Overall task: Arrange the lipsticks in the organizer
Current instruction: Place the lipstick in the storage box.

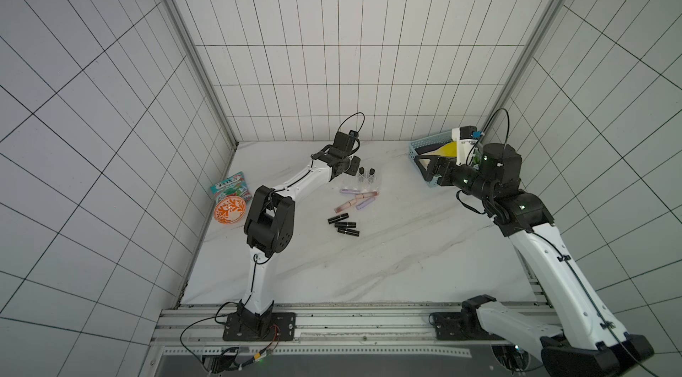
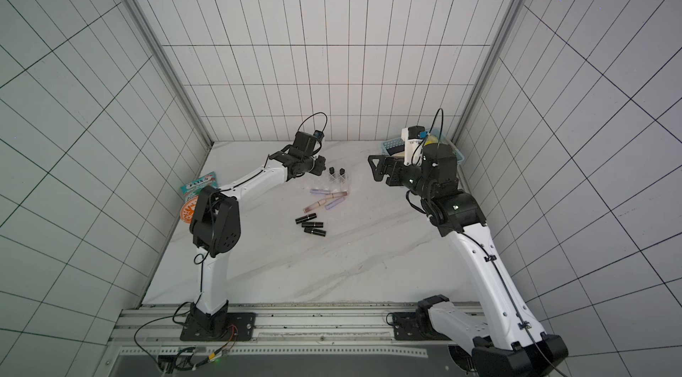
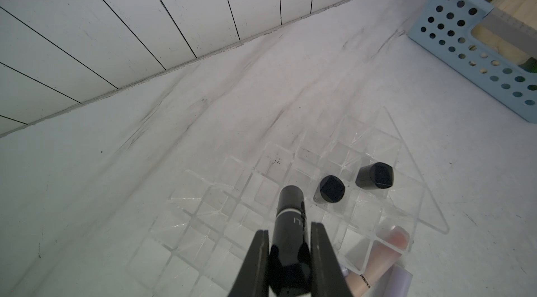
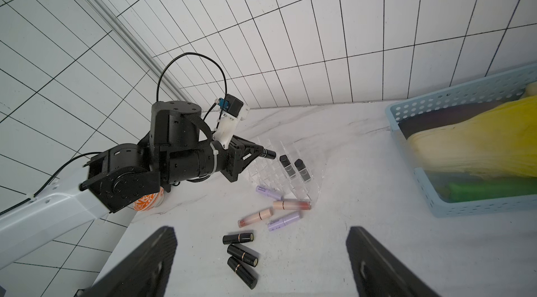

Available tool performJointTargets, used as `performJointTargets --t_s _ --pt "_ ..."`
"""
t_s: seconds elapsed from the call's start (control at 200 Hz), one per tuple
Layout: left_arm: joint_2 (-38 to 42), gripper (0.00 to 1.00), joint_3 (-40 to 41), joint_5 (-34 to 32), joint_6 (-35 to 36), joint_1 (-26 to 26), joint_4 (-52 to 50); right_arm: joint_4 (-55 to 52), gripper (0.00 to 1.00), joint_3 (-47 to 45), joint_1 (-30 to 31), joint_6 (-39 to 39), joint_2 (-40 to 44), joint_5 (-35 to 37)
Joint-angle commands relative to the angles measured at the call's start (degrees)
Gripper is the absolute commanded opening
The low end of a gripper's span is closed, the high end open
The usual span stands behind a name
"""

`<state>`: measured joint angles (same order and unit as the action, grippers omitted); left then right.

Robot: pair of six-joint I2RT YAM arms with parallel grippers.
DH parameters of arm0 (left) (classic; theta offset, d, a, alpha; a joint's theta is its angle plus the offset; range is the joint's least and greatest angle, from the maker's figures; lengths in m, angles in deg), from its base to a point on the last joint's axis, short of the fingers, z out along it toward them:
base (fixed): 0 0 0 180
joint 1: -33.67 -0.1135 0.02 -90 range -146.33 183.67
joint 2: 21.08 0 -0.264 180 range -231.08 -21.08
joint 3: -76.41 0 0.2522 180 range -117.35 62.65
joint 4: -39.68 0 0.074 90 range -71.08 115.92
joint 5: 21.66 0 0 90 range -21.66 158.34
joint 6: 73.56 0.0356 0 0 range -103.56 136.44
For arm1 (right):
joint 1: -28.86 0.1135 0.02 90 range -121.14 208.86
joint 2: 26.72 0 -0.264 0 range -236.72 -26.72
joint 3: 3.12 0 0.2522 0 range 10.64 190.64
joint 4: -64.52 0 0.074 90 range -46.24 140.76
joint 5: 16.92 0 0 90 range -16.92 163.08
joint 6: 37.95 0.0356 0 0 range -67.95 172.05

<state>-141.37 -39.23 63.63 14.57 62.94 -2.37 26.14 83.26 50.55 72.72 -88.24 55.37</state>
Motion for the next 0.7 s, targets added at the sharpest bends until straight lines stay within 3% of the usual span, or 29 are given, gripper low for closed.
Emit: performJointTargets --t_s 0.0,0.355,0.695 --pt "-2.00 0.00 -0.68 -1.12 0.58 0.22 -0.18 1.57 0.95 -0.37 -0.69 0.51 0.17 -1.05" --pt "-3.66 0.01 -2.01 -3.58 1.07 0.34 -1.54 1.83 0.95 -0.57 -0.78 0.65 0.03 -1.70" --pt "-2.14 0.51 -2.68 -6.01 1.78 2.83 -0.69 1.23 0.95 -0.08 -0.94 0.53 -0.20 -2.41"
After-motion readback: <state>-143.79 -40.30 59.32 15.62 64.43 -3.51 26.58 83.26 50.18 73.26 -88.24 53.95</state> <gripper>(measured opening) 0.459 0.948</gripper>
